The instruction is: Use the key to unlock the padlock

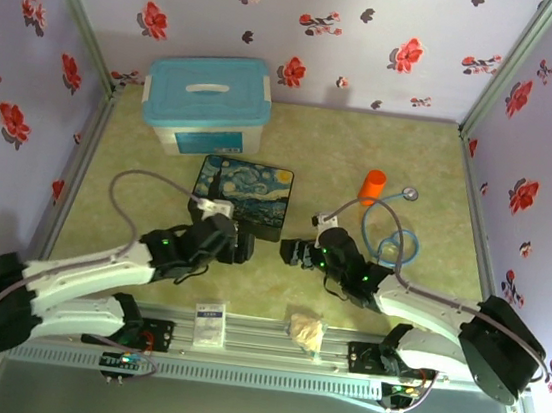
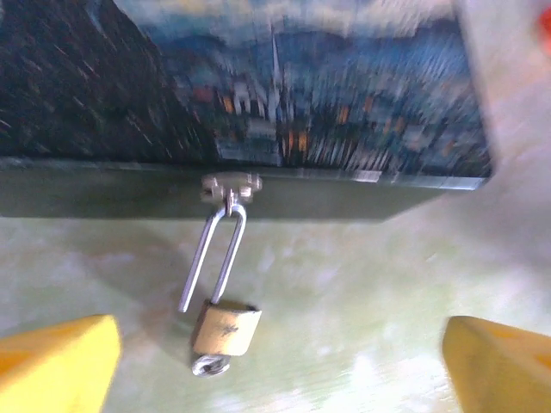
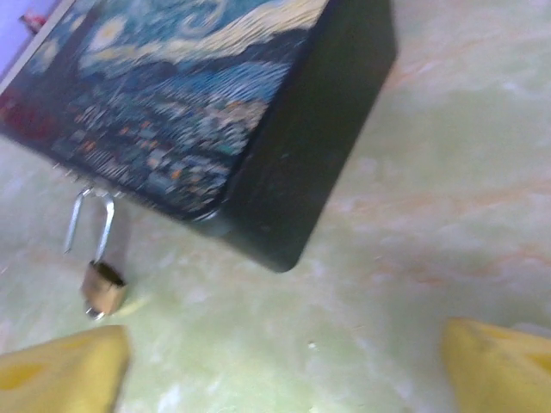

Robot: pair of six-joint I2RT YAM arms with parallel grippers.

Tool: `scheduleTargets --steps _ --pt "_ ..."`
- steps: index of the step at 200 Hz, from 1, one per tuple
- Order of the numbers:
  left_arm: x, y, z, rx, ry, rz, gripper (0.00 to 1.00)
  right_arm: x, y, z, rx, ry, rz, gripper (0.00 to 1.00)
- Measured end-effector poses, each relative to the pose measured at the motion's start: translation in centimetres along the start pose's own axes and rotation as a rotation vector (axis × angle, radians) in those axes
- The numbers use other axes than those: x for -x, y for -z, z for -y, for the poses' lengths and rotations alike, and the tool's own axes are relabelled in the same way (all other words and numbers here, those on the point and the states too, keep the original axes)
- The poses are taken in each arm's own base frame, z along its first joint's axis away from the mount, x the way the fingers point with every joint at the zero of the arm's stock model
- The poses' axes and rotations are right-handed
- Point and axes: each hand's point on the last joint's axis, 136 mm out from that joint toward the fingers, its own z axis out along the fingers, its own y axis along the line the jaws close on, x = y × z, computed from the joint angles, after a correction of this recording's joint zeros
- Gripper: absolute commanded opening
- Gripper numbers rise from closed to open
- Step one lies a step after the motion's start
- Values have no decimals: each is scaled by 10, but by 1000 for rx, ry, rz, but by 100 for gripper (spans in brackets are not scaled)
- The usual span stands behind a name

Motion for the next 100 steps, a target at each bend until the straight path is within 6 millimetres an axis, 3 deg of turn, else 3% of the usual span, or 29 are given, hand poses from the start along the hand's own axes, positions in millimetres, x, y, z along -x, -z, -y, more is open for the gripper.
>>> scheduleTargets --steps 20,40,72,82,100 --pt "16 10 -10 -53 65 52 100 -6 -2 -17 66 -29 -19 99" --pt "18 8 -28 -47 109 46 100 -17 -4 -42 123 -7 -43 96" --pt "17 2 -53 -28 165 19 99 -30 -29 -88 195 1 -92 69" --pt "21 2 -55 -34 182 23 99 -33 -42 -95 197 -25 -98 61" --pt "28 2 -56 -57 206 38 99 -41 -63 -99 178 -49 -107 56"
